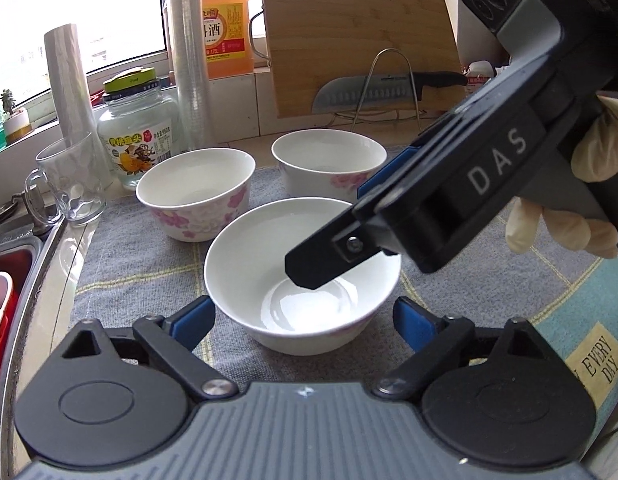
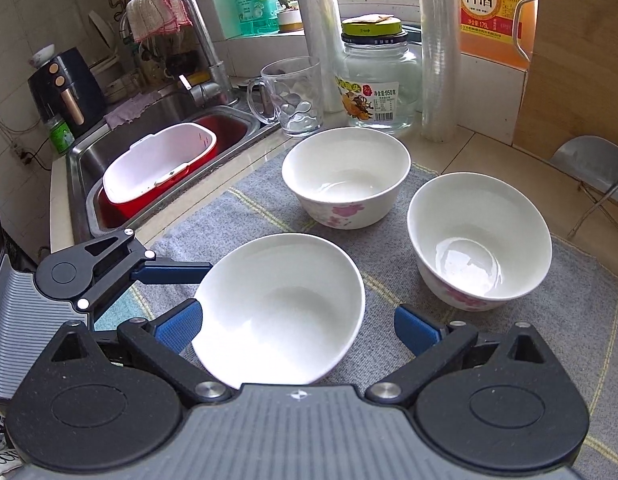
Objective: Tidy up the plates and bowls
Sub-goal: 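Close the right gripper on the rim of a pink-flowered bowl, then lift the bowl with the right gripper and carry it toward the plate stack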
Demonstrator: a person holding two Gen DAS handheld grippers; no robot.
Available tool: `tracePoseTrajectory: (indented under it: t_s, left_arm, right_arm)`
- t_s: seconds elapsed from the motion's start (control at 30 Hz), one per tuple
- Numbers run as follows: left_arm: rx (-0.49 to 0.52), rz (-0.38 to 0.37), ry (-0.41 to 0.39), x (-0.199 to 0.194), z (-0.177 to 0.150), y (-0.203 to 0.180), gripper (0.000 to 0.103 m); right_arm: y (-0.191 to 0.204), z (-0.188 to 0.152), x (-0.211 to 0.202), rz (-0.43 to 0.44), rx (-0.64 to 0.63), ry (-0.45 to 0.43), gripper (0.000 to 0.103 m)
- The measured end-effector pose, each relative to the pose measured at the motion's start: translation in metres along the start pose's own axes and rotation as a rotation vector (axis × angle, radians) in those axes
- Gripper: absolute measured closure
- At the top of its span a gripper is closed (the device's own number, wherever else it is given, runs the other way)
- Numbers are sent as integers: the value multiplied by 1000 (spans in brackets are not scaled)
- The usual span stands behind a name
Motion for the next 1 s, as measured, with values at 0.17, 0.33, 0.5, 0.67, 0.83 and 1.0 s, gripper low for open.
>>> tracePoseTrajectory:
  t_s: [0.17,0.33,0.5,0.67,0.83,1.0]
  left_arm:
    - [-3,-9,2,2,0,1,11]
    - [-6,-9,-7,1,2,3,12]
    - [-13,-12,-9,1,3,3,12]
    - [-11,-9,-10,1,3,2,12]
    - [-11,-14,-4,0,3,-1,12]
    - [0,-30,-13,-3,7,-8,12]
  right_arm:
    - [-2,0,7,6,10,13,7]
    - [0,0,12,13,7,28,16]
    - [4,1,13,28,3,29,17]
    - [4,1,13,30,4,31,17]
    - [4,1,11,25,9,31,17]
    - [2,-2,3,20,22,27,17]
Point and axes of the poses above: each gripper's, at about its wrist camera, not at the fingertips, and x roughly the way its jaws point, y to its left, z to its top, the point moved 10 cm from there along x, roughly the way its jaws point, and after that the axes turned 2 degrees about -y, right-handed, at the moved point
